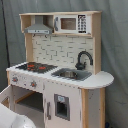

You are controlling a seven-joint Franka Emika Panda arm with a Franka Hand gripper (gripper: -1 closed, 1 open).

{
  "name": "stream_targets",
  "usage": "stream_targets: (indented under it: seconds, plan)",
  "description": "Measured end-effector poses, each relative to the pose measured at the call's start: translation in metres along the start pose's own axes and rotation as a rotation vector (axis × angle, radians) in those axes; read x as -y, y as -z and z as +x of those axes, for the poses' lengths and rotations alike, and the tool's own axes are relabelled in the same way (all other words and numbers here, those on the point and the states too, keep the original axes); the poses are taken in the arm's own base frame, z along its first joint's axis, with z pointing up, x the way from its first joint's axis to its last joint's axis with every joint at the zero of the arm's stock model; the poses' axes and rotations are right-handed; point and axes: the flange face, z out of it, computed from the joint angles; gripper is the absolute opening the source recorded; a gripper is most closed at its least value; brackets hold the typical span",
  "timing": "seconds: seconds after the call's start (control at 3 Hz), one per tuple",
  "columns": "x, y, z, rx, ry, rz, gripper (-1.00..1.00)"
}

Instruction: Play with the kitchen

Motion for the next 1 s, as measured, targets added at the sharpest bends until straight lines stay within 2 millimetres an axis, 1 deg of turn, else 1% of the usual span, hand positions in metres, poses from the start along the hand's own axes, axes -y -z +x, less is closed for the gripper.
stream_targets:
  seconds: [1.0]
  plan:
    - [0.047, 0.015, 0.019, -0.023, -0.244, -0.016, 1.00]
